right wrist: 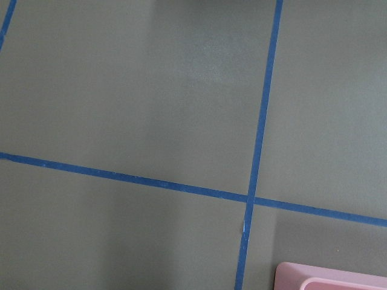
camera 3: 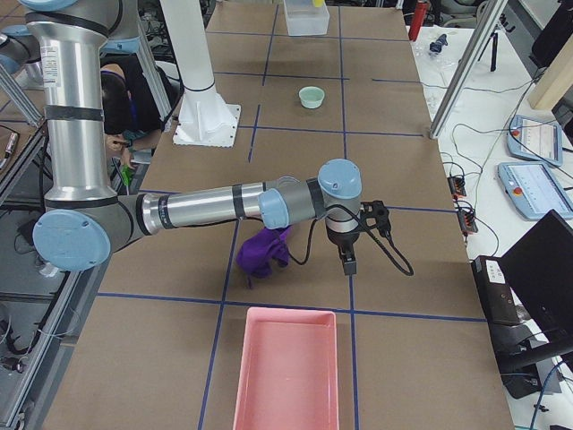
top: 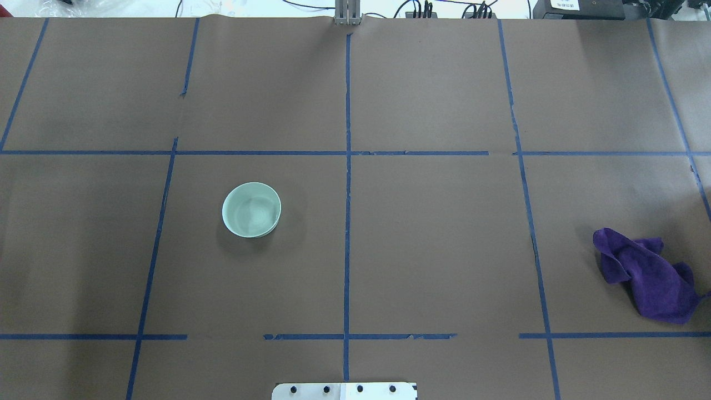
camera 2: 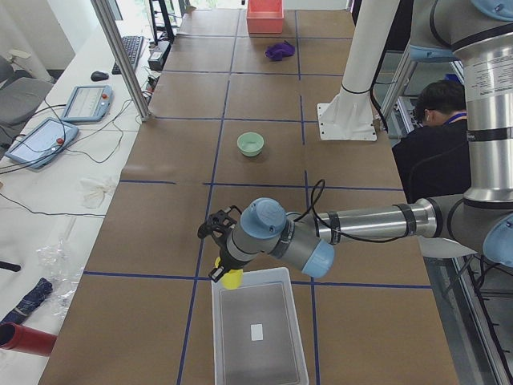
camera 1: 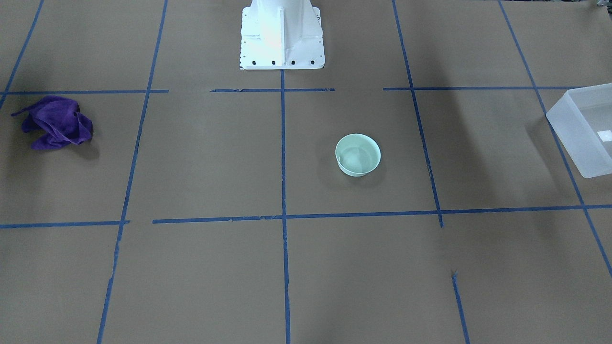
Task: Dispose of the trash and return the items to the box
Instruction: 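Carry the yellow cup with the left gripper into the clear bin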
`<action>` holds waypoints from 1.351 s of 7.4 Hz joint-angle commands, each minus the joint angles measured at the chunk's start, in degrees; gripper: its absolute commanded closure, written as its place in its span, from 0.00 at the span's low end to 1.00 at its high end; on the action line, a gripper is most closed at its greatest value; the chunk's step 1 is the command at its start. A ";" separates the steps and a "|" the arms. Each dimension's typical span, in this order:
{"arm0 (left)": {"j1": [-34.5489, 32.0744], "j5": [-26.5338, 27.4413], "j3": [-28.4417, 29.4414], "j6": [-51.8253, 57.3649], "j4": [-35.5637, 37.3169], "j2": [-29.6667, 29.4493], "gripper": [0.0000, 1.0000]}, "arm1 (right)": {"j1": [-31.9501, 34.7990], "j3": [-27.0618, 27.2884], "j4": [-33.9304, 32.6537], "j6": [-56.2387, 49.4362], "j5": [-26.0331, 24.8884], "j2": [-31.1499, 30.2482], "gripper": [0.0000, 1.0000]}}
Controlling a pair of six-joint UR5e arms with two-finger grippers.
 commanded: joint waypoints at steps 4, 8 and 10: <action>4.46 -4.54 11.30 -13.82 -22.49 2.44 1.00 | -0.28 0.09 0.00 0.00 -0.07 0.00 0.00; 8.35 -4.47 11.83 -14.62 -22.75 2.44 0.29 | -1.15 0.87 0.18 -0.88 -0.07 0.35 0.00; 8.35 -4.38 11.40 -14.97 -24.16 2.26 0.00 | -2.04 3.77 0.09 -0.36 -0.07 0.09 0.00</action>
